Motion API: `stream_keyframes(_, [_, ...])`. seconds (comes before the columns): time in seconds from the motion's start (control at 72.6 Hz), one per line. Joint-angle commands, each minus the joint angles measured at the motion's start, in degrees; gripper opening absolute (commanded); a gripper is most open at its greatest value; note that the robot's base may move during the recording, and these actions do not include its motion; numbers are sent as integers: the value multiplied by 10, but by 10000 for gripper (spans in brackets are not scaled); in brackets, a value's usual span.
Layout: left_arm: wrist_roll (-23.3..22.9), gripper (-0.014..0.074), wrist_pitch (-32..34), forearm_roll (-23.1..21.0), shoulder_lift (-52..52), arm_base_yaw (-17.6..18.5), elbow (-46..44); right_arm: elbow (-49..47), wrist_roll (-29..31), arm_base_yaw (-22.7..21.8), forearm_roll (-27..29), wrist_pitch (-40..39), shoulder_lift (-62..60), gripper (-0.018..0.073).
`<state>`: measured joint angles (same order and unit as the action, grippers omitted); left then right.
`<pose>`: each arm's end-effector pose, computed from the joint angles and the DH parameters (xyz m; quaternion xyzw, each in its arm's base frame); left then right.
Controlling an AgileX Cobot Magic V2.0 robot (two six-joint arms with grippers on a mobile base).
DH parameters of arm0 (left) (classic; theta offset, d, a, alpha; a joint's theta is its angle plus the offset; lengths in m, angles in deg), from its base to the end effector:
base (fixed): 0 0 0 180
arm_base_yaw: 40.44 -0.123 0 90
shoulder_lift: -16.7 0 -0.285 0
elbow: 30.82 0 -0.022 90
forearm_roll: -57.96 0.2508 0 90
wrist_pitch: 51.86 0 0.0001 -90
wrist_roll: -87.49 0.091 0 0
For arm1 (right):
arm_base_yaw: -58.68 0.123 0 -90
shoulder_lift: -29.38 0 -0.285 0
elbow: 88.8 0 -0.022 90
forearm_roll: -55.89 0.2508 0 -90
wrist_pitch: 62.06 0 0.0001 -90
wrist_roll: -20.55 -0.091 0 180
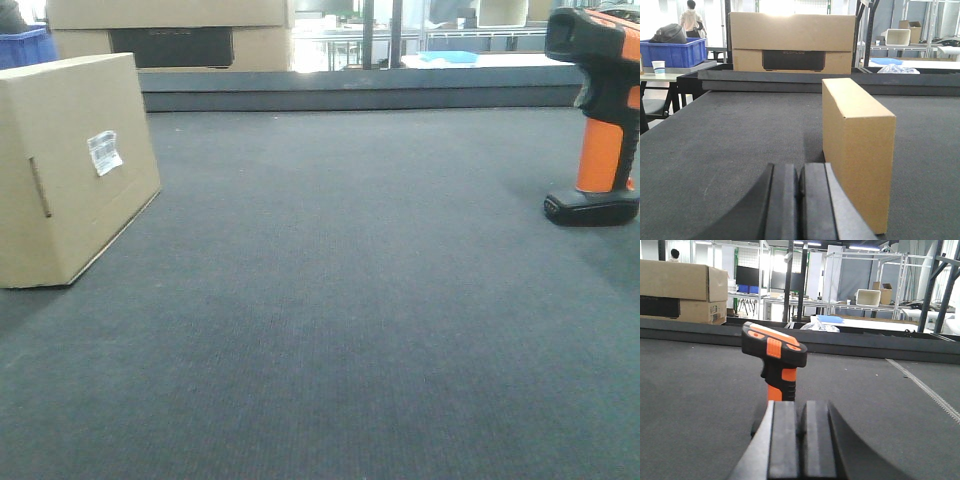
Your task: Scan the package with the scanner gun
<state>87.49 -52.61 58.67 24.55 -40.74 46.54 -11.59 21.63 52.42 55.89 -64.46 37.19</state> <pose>0.0565 0.0003 0.2111 0.0024 0.6817 0.0065 0.7316 0.0555 -0.0061 0.2170 0.0298 0.6595 -0.0481 0.7496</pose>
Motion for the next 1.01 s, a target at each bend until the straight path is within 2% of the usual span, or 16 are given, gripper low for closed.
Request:
stream_keyframes(0.0, [0,-111,11,-3,-1,-1,-1,0,5,1,0,-10,0,-163])
stream_keyframes(0.634, [0,-111,11,-3,-1,-1,-1,0,5,1,0,-10,0,-163])
stream_keyframes(0.84, [0,-111,64,-7,-1,-1,-1,0,5,1,0,-10,0,-163])
stream_keyframes(0.909, [0,-111,41,-7,-1,-1,-16,0,5,1,0,-10,0,-163])
stream_keyframes(0.992, [0,-111,-41,-33,2,-1,-58,0,5,1,0,-10,0,-163])
